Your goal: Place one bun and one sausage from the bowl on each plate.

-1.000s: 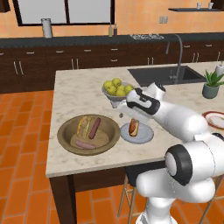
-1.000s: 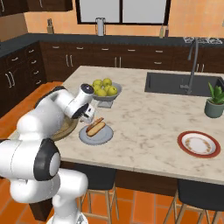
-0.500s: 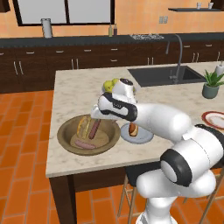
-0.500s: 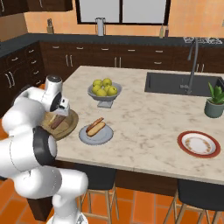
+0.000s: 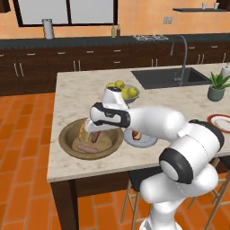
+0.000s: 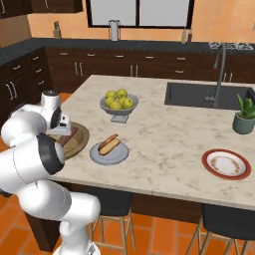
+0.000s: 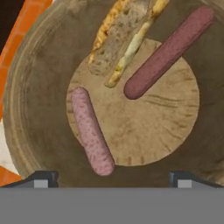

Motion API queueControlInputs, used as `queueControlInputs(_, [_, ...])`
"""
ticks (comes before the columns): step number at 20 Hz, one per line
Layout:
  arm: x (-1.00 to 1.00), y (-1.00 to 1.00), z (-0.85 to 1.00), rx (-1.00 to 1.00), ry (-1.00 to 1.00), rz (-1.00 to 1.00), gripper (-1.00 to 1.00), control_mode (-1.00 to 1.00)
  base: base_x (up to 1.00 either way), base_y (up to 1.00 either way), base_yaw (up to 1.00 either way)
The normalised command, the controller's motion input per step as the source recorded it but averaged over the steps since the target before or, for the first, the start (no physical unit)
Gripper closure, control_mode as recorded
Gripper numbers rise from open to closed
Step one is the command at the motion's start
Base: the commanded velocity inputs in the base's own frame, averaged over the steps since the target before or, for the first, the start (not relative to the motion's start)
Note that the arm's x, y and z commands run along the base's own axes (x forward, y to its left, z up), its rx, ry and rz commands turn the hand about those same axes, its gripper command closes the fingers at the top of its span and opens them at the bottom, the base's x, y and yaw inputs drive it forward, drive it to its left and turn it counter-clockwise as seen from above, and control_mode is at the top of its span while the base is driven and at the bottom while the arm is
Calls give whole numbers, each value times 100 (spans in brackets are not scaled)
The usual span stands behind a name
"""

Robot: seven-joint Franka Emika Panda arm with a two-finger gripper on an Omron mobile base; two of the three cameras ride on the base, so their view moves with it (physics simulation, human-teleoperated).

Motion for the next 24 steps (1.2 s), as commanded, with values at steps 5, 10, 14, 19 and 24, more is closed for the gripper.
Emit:
queueControlInputs(5, [-6, 28, -37, -2, 0, 5, -100, -100, 0, 0, 0])
queueControlInputs(10, [-5, 18, -25, -1, 0, 0, -100, -100, 0, 0, 0])
queueControlInputs(14, [-17, 0, -37, -2, 0, 0, -100, -100, 0, 0, 0])
queueControlInputs(19, [4, 3, -41, -2, 1, 0, -100, -100, 0, 0, 0])
queueControlInputs(24, [34, 2, -31, -1, 3, 0, -100, -100, 0, 0, 0])
